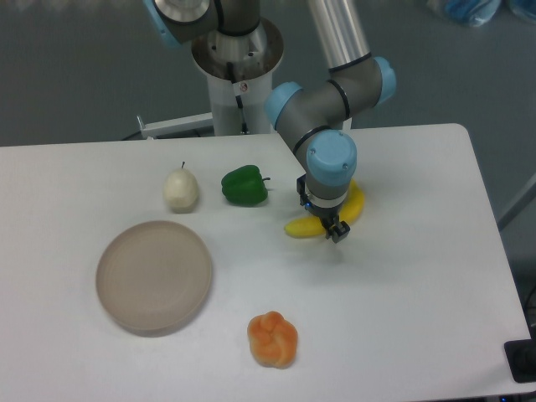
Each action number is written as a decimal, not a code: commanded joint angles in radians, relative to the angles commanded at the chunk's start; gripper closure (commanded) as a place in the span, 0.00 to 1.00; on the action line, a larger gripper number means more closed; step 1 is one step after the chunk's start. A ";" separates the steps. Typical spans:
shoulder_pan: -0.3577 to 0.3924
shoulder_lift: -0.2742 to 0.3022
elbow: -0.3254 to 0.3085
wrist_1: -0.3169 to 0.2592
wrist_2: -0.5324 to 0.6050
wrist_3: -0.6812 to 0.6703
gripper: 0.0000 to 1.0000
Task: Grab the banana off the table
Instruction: 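Close the gripper around the middle of the banana, then lift the held banana up and carry it away from the pepper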
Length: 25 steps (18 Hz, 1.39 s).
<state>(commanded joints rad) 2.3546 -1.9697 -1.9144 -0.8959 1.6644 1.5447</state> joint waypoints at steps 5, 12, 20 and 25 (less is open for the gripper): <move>0.003 0.017 0.020 -0.011 0.015 0.002 0.83; 0.017 0.041 0.198 -0.139 0.002 -0.002 0.83; 0.064 -0.060 0.553 -0.379 -0.057 -0.091 1.00; 0.078 -0.164 0.735 -0.463 -0.060 -0.078 1.00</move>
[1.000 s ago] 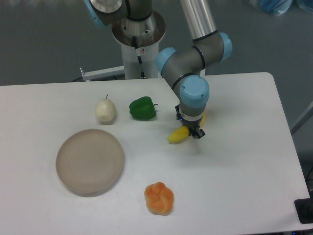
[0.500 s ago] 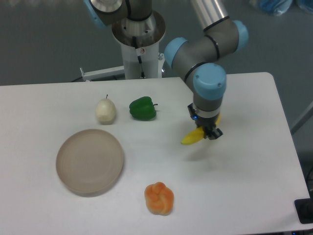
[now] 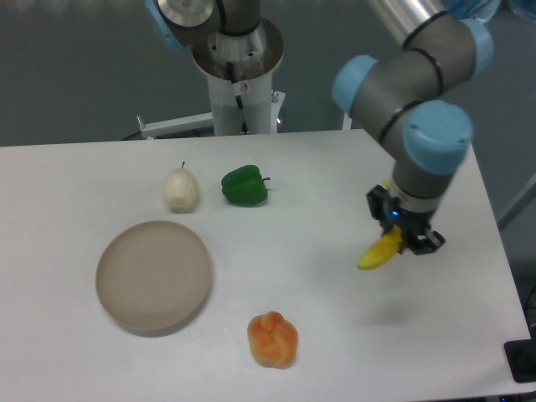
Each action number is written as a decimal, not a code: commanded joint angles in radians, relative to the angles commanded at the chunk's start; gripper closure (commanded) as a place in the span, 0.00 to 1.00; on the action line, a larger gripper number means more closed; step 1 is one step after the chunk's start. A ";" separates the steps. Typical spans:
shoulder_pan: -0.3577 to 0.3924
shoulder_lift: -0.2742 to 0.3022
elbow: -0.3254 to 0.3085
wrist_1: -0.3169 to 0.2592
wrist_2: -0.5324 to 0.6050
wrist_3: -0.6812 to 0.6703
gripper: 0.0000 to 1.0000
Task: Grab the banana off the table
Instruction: 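Lift the held banana up and carry it away from the pepper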
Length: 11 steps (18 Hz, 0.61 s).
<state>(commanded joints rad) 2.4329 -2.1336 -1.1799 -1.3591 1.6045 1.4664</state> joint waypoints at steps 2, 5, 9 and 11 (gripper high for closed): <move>0.005 -0.023 0.023 0.000 -0.003 0.005 1.00; 0.009 -0.064 0.072 0.000 -0.006 0.006 1.00; 0.008 -0.069 0.080 0.003 -0.029 0.008 1.00; 0.008 -0.069 0.078 0.003 -0.032 0.008 1.00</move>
